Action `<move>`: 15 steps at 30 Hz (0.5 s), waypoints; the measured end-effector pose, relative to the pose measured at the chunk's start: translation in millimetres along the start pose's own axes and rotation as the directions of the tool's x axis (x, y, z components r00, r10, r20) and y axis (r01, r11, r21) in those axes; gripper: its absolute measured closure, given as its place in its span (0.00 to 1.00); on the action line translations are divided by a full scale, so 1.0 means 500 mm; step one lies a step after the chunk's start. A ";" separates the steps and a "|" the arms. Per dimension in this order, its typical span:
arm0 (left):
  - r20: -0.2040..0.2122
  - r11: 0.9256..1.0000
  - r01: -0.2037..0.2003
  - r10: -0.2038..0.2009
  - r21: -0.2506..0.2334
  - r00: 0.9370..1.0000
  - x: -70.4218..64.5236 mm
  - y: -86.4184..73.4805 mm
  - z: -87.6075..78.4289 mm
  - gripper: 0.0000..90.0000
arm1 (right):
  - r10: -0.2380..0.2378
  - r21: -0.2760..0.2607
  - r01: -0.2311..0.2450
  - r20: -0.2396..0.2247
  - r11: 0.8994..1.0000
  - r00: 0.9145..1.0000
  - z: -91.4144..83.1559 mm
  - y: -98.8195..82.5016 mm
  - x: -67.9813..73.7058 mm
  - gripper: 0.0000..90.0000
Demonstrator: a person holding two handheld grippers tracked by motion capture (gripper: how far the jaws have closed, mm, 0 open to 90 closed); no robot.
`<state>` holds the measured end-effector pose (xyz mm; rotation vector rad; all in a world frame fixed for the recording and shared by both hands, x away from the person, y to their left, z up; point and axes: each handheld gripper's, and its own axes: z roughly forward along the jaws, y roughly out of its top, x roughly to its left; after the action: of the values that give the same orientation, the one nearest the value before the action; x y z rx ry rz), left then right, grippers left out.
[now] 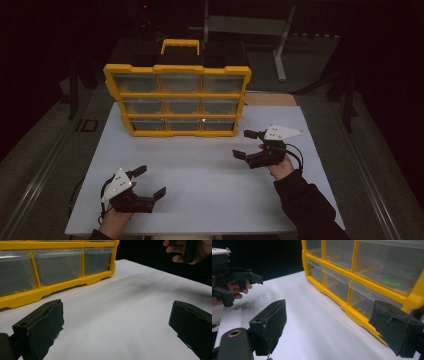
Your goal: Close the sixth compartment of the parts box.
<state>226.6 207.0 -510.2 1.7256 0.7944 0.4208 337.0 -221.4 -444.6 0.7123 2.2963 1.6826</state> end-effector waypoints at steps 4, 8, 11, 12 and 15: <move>0.000 1.000 0.000 0.000 0.000 1.000 0.000 0.000 0.000 0.00 | 0.001 -0.002 -0.001 0.012 1.000 1.000 -0.018 -0.016 0.001 0.15; -0.001 1.000 0.001 -0.001 0.000 1.000 0.000 0.000 0.000 0.00 | 0.009 0.001 -0.009 0.025 1.000 1.000 -0.033 -0.033 0.002 0.15; -0.001 1.000 0.001 -0.001 0.000 1.000 0.000 0.000 0.000 0.00 | 0.015 0.002 -0.015 0.032 1.000 0.999 -0.043 -0.046 0.003 0.15; -0.001 1.000 0.001 -0.001 0.000 1.000 0.000 0.000 0.000 0.00 | 0.015 0.003 -0.015 0.036 1.000 0.999 -0.046 -0.050 0.003 0.15; -0.001 1.000 0.000 0.000 0.000 1.000 0.000 0.000 0.000 0.00 | 0.019 0.007 -0.020 0.042 1.000 0.999 -0.055 -0.060 0.003 0.15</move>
<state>226.5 207.0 -510.2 1.7254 0.7956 0.4217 315.9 -250.9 -463.6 0.7667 2.2755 1.6523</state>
